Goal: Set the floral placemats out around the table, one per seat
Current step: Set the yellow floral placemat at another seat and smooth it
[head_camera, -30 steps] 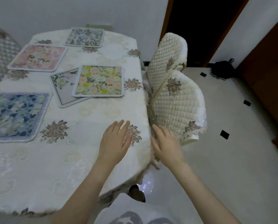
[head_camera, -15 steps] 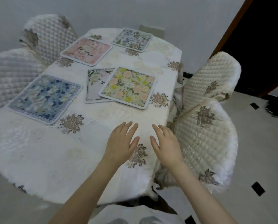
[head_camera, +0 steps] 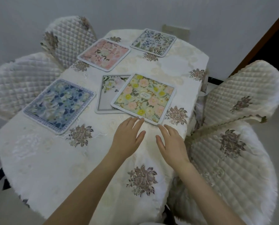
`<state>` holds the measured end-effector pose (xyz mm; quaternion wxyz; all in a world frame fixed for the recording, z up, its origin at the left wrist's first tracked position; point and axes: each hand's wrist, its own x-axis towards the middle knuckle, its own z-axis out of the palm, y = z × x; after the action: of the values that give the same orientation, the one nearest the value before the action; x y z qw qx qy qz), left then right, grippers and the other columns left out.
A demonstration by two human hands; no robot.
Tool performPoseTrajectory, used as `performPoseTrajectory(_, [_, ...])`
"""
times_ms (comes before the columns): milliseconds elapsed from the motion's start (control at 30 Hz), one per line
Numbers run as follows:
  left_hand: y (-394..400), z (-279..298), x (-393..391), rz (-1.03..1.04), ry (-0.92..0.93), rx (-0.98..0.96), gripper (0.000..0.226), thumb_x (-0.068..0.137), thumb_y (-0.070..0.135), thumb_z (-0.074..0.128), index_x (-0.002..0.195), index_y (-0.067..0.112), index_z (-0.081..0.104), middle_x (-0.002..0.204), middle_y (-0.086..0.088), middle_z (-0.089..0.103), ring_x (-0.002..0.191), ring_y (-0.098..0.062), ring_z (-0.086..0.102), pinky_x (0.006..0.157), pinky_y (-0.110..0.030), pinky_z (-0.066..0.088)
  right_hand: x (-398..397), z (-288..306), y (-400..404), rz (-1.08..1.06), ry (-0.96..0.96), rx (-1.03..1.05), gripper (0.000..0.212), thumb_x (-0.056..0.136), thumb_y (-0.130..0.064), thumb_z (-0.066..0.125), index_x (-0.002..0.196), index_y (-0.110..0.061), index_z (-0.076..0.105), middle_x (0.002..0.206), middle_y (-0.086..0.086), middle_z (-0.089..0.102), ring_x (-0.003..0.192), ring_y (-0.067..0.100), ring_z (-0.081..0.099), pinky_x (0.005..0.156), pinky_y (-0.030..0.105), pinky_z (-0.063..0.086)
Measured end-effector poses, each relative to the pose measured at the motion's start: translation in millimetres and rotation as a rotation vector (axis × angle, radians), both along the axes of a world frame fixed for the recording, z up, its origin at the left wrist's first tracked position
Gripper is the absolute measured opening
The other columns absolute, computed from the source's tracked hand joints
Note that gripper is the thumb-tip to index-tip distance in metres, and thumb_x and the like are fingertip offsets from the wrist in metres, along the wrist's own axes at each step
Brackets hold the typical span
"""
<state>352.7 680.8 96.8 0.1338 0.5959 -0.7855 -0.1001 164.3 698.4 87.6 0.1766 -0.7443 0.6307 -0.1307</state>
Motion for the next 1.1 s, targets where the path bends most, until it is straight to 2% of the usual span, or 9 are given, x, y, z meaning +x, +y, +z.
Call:
performPoseTrajectory(200, [-100.7,-21.7,31.5,-0.067,-0.007,0.013,0.047,0.096,0.036,0.044,0.138,0.015,0.044,0.140,-0.009,0.050,0.130,-0.026,0.042,0.103,-0.040,0.037,23.5,-21.7,-69.3,-0.128,-0.051,-0.012,0.045,0.098,-0.032,0.042,0.140,-0.019,0.041,0.144,0.012,0.044,0.133,0.027,0.038,0.105,0.041,0.036])
performPoseTrajectory(400, [-178.2,-73.1,64.9,0.024,-0.020,0.131,0.053,0.094,0.037,0.046,0.141,0.013,0.037,0.143,-0.009,0.045,0.130,-0.026,0.040,0.103,-0.040,0.037,42.7,-66.7,-119.3,-0.179,-0.011,0.085,0.048,0.096,-0.035,0.043,0.141,-0.020,0.037,0.150,0.013,0.034,0.138,0.029,0.031,0.108,0.043,0.034])
performPoseTrajectory(633, [-208.9,-115.2,88.5,0.220,-0.016,0.235,0.062,0.089,0.037,0.053,0.139,0.006,0.034,0.136,-0.019,0.045,0.122,-0.035,0.042,0.095,-0.044,0.039,64.3,-102.5,-141.1,-0.053,0.125,0.128,0.051,0.088,-0.030,0.049,0.137,-0.023,0.037,0.148,0.009,0.034,0.138,0.029,0.026,0.110,0.045,0.029])
performPoseTrajectory(767, [-217.2,-120.5,87.1,0.304,-0.015,0.265,0.055,0.083,0.031,0.058,0.127,0.002,0.040,0.121,-0.021,0.048,0.110,-0.037,0.042,0.084,-0.044,0.041,65.7,-114.1,-146.1,-0.050,0.153,0.166,0.050,0.092,-0.032,0.046,0.140,-0.024,0.032,0.152,0.009,0.029,0.141,0.030,0.021,0.114,0.045,0.024])
performPoseTrajectory(867, [-224.0,-118.8,85.1,0.365,-0.044,0.262,0.054,0.084,0.029,0.061,0.124,-0.001,0.040,0.119,-0.024,0.045,0.108,-0.038,0.041,0.082,-0.041,0.040,65.8,-117.3,-146.6,-0.047,0.177,0.164,0.050,0.093,-0.033,0.046,0.140,-0.024,0.034,0.152,0.011,0.030,0.141,0.032,0.021,0.113,0.046,0.022])
performPoseTrajectory(967, [-229.3,-118.7,88.9,0.479,0.178,0.314,0.036,0.088,0.018,0.057,0.113,-0.004,0.045,0.115,-0.025,0.045,0.099,-0.038,0.046,0.079,-0.040,0.040,63.2,-116.7,-145.8,-0.050,0.166,0.166,0.050,0.092,-0.032,0.048,0.139,-0.022,0.037,0.151,0.013,0.031,0.141,0.034,0.021,0.112,0.048,0.021])
performPoseTrajectory(1033, [-225.4,-118.5,91.7,0.497,0.343,0.335,0.019,0.091,0.014,0.053,0.102,0.000,0.045,0.100,-0.019,0.052,0.081,-0.034,0.052,0.060,-0.034,0.040,60.5,-116.5,-144.8,-0.039,0.169,0.181,0.050,0.092,-0.032,0.047,0.140,-0.022,0.036,0.152,0.013,0.029,0.142,0.035,0.019,0.113,0.047,0.020])
performPoseTrajectory(1100, [-214.5,-116.6,92.2,0.488,0.412,0.308,0.012,0.091,0.009,0.051,0.092,0.006,0.039,0.080,-0.009,0.051,0.066,-0.026,0.048,0.047,-0.030,0.029,58.9,-115.3,-143.5,-0.037,0.165,0.201,0.049,0.093,-0.032,0.045,0.140,-0.022,0.035,0.153,0.013,0.027,0.142,0.035,0.017,0.114,0.048,0.019])
